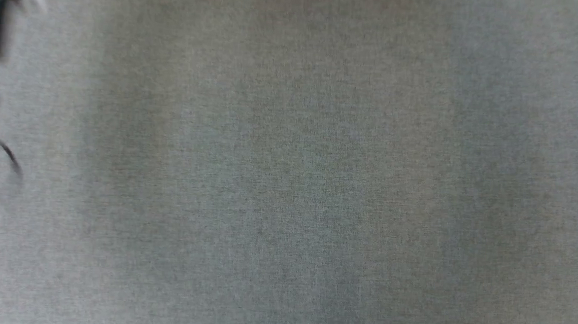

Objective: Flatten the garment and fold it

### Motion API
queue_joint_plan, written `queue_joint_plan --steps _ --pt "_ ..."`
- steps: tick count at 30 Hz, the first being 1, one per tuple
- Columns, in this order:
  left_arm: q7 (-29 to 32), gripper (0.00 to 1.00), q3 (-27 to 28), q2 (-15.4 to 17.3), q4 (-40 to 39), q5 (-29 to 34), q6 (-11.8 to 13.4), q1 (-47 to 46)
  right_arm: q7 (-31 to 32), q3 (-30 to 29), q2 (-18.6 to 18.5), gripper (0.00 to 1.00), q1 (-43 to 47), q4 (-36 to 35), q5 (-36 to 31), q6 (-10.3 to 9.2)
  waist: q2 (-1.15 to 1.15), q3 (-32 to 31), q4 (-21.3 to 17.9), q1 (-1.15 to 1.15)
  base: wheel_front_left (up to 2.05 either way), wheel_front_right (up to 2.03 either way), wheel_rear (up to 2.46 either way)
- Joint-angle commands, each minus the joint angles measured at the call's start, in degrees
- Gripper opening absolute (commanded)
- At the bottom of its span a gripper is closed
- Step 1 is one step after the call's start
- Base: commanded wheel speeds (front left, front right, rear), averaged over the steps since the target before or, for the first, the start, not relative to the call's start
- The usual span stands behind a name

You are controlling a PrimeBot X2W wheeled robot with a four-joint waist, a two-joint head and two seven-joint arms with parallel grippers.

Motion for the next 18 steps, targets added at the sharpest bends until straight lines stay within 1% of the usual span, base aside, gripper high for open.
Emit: queue_joint_plan --steps 1,5,9,11,14,16,18 --pt "0.66 0.00 -0.11 -0.45 0.13 -1.05 -0.21 2.75 -0.60 0.61 0.07 0.00 2.65 0.12 1.59 -0.13 0.00 -2.47 0.42 0.00 0.00 0.00 0.00" --pt "5.14 0.00 -0.43 -2.51 -0.89 -6.08 -1.82 13.65 -1.11 2.91 0.04 0.00 12.91 -1.18 6.85 -0.13 0.00 -6.00 0.63 0.00 0.00 0.00 0.00" --pt "8.38 0.00 -0.23 -4.72 -5.58 -11.49 -2.15 26.11 -0.46 1.76 -0.18 0.00 23.64 -4.70 11.79 -0.13 0.00 -9.59 1.13 0.00 0.00 0.00 0.00" --pt "9.46 0.00 0.09 -5.37 -8.44 -13.82 -1.65 32.30 0.08 -0.24 0.04 0.00 29.18 -7.26 13.60 -0.13 0.00 -11.23 1.32 0.00 0.00 0.00 0.00" --pt "10.82 0.00 0.93 -6.16 -12.86 -17.03 -0.13 40.95 0.86 -4.60 1.17 0.00 37.50 -11.50 14.52 -0.13 0.00 -13.54 1.50 0.00 0.00 0.00 0.00" --pt "11.41 0.00 1.53 -6.54 -15.73 -18.50 1.59 46.36 1.41 -7.84 2.57 0.00 42.98 -14.20 14.12 -0.13 0.00 -15.21 1.52 0.00 0.00 0.00 0.00" --pt "12.17 0.00 2.09 -7.11 -18.42 -20.23 3.07 51.49 2.16 -11.21 4.86 0.00 48.12 -17.03 13.67 -0.13 0.00 -16.46 1.46 0.00 0.00 0.00 0.00"
